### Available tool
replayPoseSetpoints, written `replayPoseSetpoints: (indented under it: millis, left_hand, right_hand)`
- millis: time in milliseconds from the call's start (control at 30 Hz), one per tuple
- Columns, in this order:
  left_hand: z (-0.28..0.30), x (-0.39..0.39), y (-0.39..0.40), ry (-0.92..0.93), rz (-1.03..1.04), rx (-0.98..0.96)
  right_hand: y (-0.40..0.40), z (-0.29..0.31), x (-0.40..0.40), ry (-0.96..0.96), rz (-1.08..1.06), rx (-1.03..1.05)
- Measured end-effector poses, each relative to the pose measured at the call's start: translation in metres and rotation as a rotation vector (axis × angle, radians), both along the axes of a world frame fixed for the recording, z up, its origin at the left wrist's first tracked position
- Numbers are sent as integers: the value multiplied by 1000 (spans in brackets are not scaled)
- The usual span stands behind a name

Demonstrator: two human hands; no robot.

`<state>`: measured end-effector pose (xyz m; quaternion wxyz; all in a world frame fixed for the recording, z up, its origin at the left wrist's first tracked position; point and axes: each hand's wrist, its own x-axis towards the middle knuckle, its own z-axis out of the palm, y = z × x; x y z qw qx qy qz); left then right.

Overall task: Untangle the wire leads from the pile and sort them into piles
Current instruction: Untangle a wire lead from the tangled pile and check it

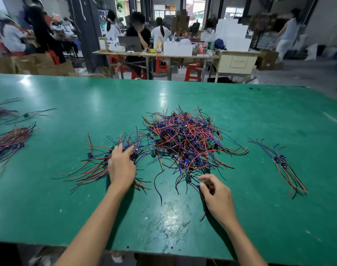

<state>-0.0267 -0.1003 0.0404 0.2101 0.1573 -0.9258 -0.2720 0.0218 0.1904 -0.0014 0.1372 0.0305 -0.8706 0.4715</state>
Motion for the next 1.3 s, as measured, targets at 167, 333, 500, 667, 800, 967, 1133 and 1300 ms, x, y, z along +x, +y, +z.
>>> replayPoseSetpoints:
  millis: [167,333,500,667,800,967,1133,1300]
  left_hand:
    - [-33,12,-9,-98,3,-160]
    - [-23,6,-18,-145,116,-45]
    - [-17,8,-14,-66,120,-171]
    - [-28,5,-8,-179,-157,-372]
    - [-25,-2,-16,-303,-49,-388]
    - [-3,-6,-4,-301,22,-217]
    - [33,24,40,-51,-531,269]
    - [53,40,64,-90,-826,481]
  right_hand:
    - [-1,3,1,17,-5,-33]
    - [1,11,2,98,-165,-316]
    - [4,34,0,191,-234,-538]
    - [-11,58,1,179,-135,-655]
    - [-22,60,4,112,-99,-782]
    - [-31,59,6,26,-88,-971]
    - [-38,65,6,-13,-17,-1051]
    - [-47,74,4,-2,118,-1019]
